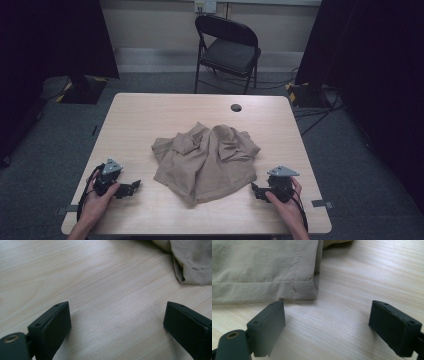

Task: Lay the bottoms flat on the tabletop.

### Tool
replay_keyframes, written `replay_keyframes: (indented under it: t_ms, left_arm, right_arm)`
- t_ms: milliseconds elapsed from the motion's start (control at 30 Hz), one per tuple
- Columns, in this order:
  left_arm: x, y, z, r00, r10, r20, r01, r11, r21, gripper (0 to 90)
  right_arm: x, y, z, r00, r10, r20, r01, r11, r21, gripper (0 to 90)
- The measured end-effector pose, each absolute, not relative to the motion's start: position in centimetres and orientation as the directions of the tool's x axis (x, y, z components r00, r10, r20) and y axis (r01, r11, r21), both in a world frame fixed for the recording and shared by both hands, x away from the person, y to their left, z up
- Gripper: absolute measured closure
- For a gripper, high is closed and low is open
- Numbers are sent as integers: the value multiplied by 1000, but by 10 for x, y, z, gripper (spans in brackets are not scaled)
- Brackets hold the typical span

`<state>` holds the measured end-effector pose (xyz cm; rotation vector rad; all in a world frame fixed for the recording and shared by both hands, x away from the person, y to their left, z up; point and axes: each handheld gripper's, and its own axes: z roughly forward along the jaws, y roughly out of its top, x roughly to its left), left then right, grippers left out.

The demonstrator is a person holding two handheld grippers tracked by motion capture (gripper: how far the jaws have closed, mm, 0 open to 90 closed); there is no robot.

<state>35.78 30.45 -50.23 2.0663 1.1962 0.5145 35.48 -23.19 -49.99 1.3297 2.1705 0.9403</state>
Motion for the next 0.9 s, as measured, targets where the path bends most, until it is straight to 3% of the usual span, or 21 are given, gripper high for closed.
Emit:
replay_keyframes:
  t_ms: [633, 900]
  left_arm:
    - [358, 305, -502, 500, 866, 1, 595, -344, 726, 70]
    - [358, 305, -502, 501, 865, 0, 596, -345, 725, 69]
  right_arm:
    - [357, -229, -492, -471, 882, 15, 618, 318, 719, 159]
    - [366, -236, -457, -479, 876, 53, 573, 266, 776, 145]
